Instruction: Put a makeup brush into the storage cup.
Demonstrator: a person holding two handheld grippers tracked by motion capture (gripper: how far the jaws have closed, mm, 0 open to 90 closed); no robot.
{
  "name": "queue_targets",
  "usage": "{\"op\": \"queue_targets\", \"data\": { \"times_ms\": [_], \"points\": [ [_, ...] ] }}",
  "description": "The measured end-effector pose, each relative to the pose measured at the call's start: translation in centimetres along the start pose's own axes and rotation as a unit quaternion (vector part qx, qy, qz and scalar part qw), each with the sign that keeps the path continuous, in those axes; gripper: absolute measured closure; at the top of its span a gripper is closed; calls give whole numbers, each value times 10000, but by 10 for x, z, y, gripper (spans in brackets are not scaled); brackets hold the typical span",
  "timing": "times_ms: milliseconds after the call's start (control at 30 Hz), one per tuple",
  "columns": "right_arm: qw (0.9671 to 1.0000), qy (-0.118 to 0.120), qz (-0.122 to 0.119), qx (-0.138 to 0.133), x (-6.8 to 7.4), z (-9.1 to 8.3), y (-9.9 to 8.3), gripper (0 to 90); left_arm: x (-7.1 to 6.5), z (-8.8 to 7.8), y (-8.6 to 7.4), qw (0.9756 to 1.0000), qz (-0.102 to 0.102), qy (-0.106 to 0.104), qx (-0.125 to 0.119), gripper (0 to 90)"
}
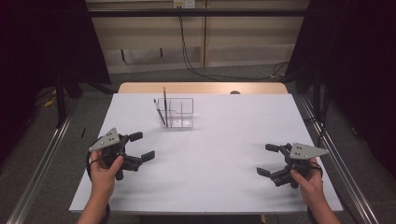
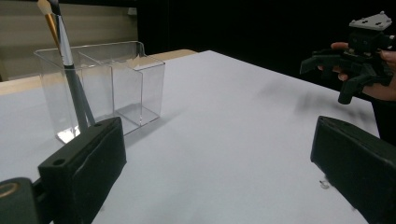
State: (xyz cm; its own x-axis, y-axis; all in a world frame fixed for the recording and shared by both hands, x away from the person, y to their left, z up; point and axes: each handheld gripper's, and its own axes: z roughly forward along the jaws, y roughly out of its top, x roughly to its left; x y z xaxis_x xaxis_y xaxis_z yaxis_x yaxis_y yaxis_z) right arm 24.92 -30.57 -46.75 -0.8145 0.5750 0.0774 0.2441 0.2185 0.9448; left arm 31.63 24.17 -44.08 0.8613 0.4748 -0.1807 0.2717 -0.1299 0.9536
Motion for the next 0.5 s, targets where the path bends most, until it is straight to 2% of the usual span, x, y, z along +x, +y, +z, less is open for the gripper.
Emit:
{"op": "queue_targets", "data": {
  "times_ms": [500],
  "points": [
    [10000,-12,12,-7,0,0,0,37,-2,-10,-6,9998,67,69,156,32]
  ]
}}
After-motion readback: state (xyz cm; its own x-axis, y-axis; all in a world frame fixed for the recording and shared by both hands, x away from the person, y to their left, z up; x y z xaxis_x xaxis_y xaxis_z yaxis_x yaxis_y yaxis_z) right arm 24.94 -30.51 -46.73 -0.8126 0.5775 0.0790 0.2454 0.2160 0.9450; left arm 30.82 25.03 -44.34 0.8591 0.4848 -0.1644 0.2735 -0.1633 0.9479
